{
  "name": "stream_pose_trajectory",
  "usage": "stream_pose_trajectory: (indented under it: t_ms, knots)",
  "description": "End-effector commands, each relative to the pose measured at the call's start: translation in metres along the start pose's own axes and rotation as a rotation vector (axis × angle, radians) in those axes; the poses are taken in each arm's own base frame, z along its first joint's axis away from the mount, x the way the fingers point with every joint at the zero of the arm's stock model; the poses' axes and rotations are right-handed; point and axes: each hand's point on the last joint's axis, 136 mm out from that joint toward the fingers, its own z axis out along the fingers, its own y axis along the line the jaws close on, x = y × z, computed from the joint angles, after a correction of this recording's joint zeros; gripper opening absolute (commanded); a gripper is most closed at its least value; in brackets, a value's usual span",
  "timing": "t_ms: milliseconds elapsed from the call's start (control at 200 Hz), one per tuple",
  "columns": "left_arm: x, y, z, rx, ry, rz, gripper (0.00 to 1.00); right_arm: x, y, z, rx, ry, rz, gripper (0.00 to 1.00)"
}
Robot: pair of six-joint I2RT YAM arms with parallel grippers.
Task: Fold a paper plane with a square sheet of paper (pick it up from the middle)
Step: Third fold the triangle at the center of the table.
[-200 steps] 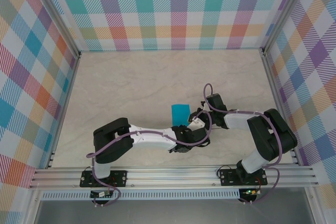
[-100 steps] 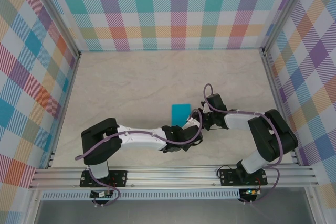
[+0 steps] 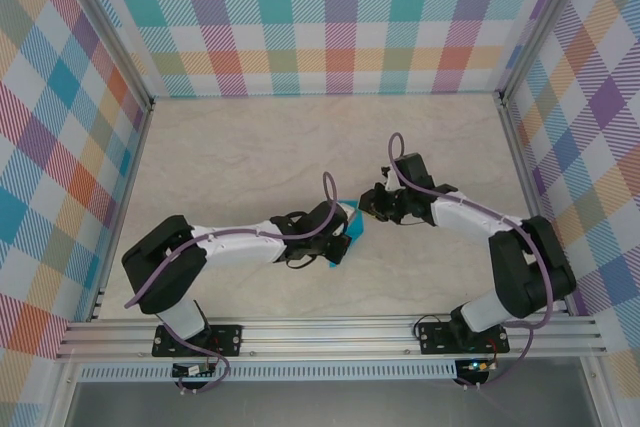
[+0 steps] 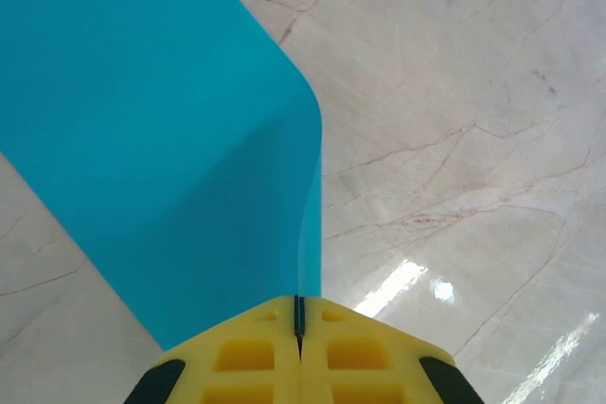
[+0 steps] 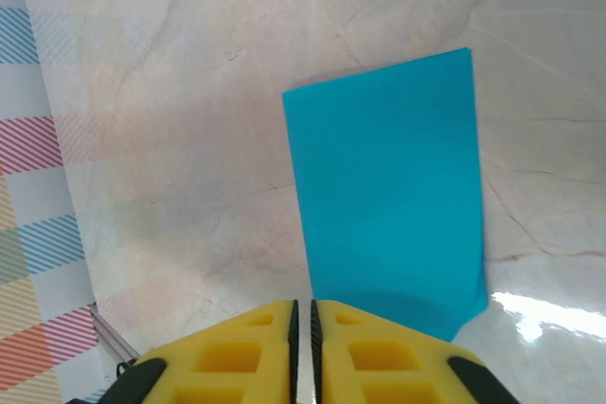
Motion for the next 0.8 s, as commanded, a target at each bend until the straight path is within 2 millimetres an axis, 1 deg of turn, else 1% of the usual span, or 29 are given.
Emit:
stream_pose_trajectory:
  t_ms: [0, 100, 210, 285, 400, 495, 585, 795]
  knots:
    - [-0.007, -0.008, -0.003, 0.118, -0.008, -0.052, 0.0, 0.008, -0.008, 0.017, 0.007, 0.103, -0.006, 0.11]
    - [-0.009, -0.001, 0.0, 0.145, -0.002, -0.084, 0.0, 0.006, -0.012, 0.032, 0.012, 0.149, -0.001, 0.07]
    - [-0.009, 0.007, 0.0, 0.142, 0.007, -0.097, 0.0, 0.005, -0.021, 0.044, 0.039, 0.177, 0.007, 0.05]
    - [-0.008, 0.012, 0.001, 0.139, 0.009, -0.109, 0.0, 0.004, -0.027, 0.05, 0.059, 0.192, 0.007, 0.04]
    - [-0.008, 0.015, 0.003, 0.149, 0.024, -0.112, 0.0, 0.004, -0.037, 0.057, 0.094, 0.208, 0.011, 0.03]
    - [-0.008, 0.018, 0.004, 0.142, 0.036, -0.107, 0.0, 0.003, -0.047, 0.06, 0.143, 0.213, 0.018, 0.03]
    - [-0.008, 0.022, 0.006, 0.136, 0.039, -0.113, 0.0, 0.004, -0.053, 0.062, 0.164, 0.222, 0.023, 0.02]
    - [-0.005, 0.035, 0.011, 0.104, 0.043, -0.136, 0.0, 0.005, -0.053, 0.061, 0.165, 0.224, 0.022, 0.02]
